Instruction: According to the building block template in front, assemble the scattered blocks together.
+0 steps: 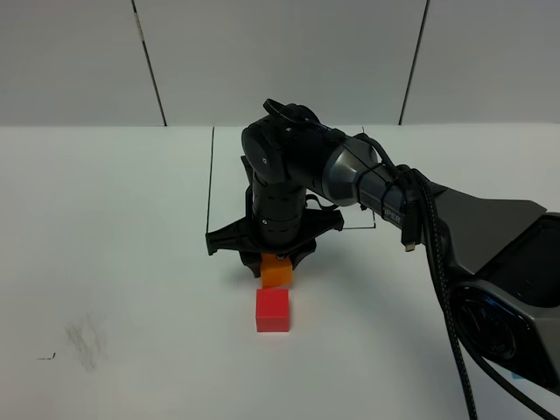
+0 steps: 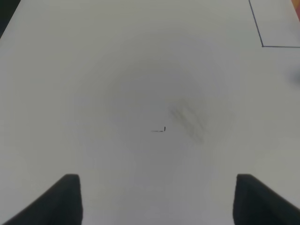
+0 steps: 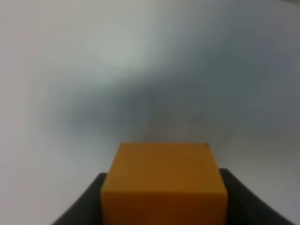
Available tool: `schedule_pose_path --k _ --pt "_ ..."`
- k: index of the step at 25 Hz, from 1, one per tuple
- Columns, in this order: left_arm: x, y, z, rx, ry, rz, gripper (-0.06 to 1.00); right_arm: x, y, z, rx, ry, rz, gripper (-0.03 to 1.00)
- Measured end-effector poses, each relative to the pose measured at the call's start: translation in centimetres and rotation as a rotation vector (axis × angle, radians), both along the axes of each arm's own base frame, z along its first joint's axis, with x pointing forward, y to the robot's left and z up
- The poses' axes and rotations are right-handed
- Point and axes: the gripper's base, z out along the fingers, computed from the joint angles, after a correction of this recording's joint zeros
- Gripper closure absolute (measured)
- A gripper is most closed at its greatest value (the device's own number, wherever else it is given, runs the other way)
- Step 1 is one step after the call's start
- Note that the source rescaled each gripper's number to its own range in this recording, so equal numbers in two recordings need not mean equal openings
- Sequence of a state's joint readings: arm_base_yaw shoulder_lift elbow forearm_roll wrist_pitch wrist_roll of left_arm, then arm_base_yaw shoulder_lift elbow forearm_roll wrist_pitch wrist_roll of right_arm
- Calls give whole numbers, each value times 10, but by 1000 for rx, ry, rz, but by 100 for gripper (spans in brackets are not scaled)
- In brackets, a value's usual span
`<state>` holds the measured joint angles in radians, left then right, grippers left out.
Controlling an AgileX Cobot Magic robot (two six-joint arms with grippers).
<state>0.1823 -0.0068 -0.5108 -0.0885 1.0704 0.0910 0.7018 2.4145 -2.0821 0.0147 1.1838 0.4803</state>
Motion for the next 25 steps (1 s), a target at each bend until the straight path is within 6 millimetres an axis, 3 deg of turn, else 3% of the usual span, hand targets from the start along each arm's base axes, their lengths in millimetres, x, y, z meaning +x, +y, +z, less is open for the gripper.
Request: schedule_pose_path --k 10,17,25 --pt "0 0 0 1 0 -1 34 0 0 -1 1 -5 0 96" --pt "0 0 0 1 0 -1 34 -6 -4 -25 -8 22 -13 96" --pt "0 0 0 1 0 -1 34 -11 -6 -33 38 19 -33 96"
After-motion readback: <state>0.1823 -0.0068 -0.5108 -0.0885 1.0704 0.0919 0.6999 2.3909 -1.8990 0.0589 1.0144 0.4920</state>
